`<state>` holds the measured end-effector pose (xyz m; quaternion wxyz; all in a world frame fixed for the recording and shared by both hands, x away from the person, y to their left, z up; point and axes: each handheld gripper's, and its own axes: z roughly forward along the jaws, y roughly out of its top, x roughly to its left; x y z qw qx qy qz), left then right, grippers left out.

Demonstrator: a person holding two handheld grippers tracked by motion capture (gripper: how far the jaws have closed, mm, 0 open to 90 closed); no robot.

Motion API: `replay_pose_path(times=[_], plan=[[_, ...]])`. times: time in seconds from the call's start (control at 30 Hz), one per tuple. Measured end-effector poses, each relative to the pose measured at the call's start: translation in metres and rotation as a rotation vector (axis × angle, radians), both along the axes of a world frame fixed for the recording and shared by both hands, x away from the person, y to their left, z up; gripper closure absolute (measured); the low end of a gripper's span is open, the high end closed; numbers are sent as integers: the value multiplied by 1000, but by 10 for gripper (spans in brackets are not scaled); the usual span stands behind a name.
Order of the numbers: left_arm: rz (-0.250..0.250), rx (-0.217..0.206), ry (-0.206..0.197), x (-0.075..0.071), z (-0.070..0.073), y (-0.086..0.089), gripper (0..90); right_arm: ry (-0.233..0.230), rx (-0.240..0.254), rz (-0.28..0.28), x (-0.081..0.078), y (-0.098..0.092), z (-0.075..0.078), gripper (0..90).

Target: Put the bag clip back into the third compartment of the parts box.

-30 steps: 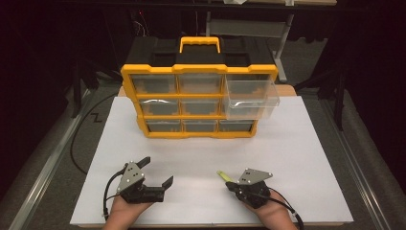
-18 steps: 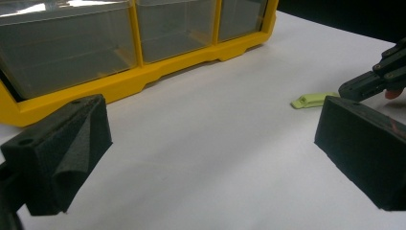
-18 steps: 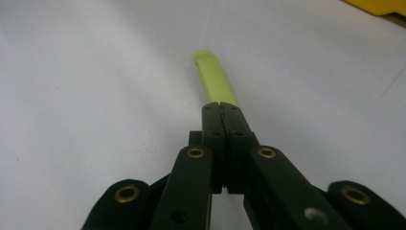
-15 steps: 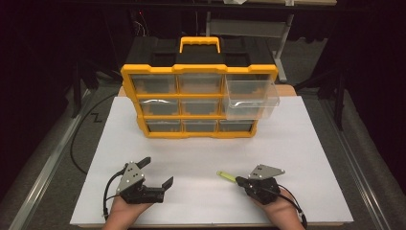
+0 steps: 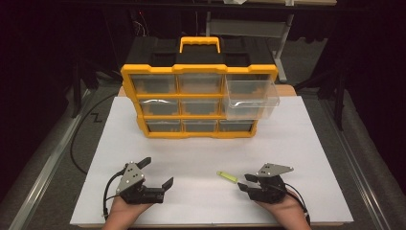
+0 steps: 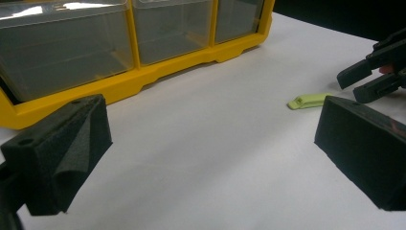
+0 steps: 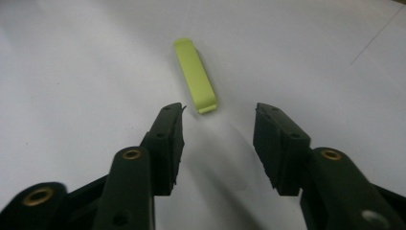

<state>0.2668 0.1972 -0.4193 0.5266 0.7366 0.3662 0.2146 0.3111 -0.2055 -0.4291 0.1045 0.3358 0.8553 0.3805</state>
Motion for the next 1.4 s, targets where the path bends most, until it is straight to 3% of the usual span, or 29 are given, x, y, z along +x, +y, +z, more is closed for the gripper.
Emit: replay_pose_path(times=[0.33,0.53,0.87,1.0,1.07,1.13,1.4], plan=[[-4,-1,1,0,0,0,4,-2,26,40,0,2,0,269],[-2,2,6,1,-1,0,4,-40,-6,66,0,10,0,0],[5,3,4,1,-1,1,4,-12,-35,95,15,20,9,4],[4,0,2,1,-1,2,4,11,-43,105,23,22,10,72],[2,-2,6,1,0,2,4,27,-50,105,31,25,12,152],[1,-3,6,1,0,2,4,37,-52,111,33,27,12,164],[-5,-10,2,1,0,3,4,77,-125,204,44,45,18,359]])
